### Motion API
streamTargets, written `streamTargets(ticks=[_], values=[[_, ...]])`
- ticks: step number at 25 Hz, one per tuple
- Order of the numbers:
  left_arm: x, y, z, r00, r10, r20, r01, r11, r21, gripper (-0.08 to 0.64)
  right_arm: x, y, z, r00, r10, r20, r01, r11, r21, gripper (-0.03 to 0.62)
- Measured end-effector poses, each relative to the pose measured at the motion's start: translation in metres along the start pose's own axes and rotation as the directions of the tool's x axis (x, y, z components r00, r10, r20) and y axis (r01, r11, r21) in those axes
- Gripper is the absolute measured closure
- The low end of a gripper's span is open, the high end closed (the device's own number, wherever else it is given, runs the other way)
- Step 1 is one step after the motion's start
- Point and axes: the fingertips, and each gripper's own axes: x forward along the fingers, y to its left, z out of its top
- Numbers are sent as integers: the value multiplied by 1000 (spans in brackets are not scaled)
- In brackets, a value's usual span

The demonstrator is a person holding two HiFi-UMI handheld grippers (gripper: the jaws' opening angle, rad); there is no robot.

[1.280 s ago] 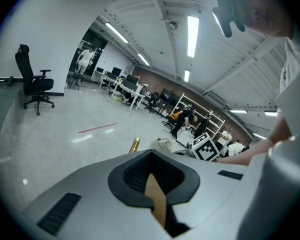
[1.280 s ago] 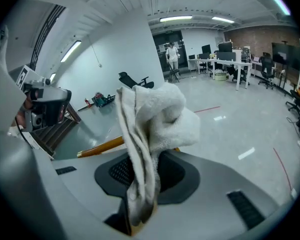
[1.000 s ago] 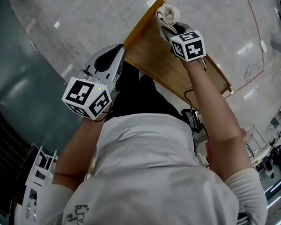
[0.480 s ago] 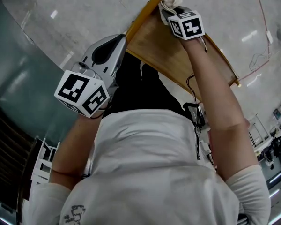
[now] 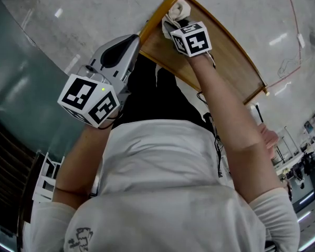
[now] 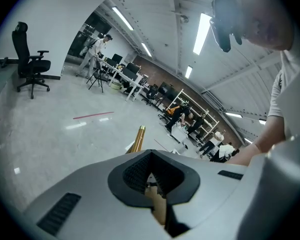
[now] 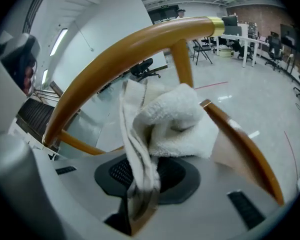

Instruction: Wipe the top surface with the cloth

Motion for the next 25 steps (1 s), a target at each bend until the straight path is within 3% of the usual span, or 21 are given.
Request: streamTargets(ticks=[6, 11, 20, 25], values=[[-9, 7, -1, 1000, 7, -6, -7, 1000, -3, 554, 14, 66, -29, 994, 95, -55, -97, 995, -34, 491], [-11, 9, -3, 1000, 4, -13, -4, 1000, 4, 554, 27, 124, -60, 977, 160, -141, -177, 976, -122, 491], [5, -11, 4, 993, -82, -90, 88, 994, 68, 552, 18, 119, -68, 985, 142, -101, -148, 987, -63, 491], [37, -37, -6, 965, -178, -192, 205, 970, 132, 552, -1, 99, -100, 995, 77, -57, -74, 996, 56, 491]])
